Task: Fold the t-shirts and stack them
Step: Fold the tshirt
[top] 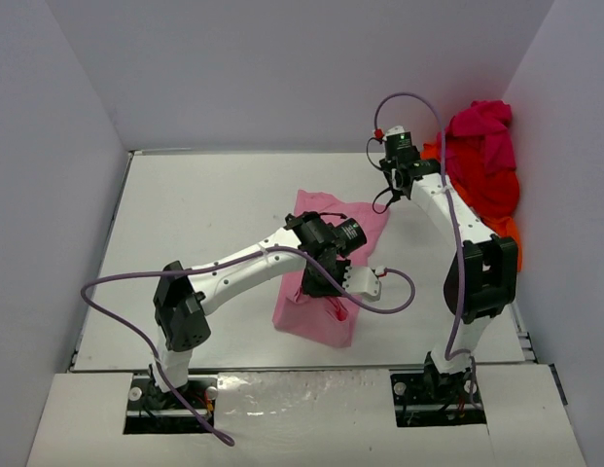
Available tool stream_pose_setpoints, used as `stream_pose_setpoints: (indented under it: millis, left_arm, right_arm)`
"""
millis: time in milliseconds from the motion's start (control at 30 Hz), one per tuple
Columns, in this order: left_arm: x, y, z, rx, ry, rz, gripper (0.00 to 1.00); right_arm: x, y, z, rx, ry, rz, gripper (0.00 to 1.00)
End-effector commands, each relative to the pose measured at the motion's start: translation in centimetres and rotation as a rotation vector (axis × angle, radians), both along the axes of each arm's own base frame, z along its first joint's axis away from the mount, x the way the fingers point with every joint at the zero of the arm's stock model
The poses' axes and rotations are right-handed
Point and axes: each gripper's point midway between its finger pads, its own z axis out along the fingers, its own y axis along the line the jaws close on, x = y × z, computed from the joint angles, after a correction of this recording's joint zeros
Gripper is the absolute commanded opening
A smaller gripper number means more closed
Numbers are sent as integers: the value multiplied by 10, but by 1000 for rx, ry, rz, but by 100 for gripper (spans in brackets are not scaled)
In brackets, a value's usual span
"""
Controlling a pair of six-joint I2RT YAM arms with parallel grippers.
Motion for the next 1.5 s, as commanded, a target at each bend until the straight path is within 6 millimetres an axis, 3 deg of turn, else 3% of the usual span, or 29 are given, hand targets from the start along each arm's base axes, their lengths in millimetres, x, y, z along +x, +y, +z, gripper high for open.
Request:
stream_pose_setpoints:
  millis: [0,133,333,467,567,733,833,1167,1467]
  left_arm:
    - [0,-2,25,-74,-39,-13,0]
    - [8,0,20,-58,-56,-8,0]
    - [16,-7,-2,-24,-45,-33,0]
    - [36,-12,-18,-22,-41,-7,0]
    - [48,-15,-29,-20,-27,7,0]
    - [71,-27,-43,-46,-54,30,0]
    - [79,-33,-43,-58,-58,35,0]
    - [94,-43,-19,-105,-122,33,0]
    - [118,-36,-24,-89,-131,63,0]
  right_arm:
    - [16,-13,72,14,-222,-58,41]
    - [19,-8,84,78,-270,-43,41]
    - [9,-17,139,116,-423,-61,42]
    - [-6,-23,177,124,-526,-40,44]
    - [-16,-21,190,145,-556,-13,46]
    - [-25,-13,192,178,-557,38,46]
    - [-25,-15,183,161,-535,32,46]
    - [-25,-17,167,144,-506,24,46]
    - [-27,-16,165,158,-502,28,46]
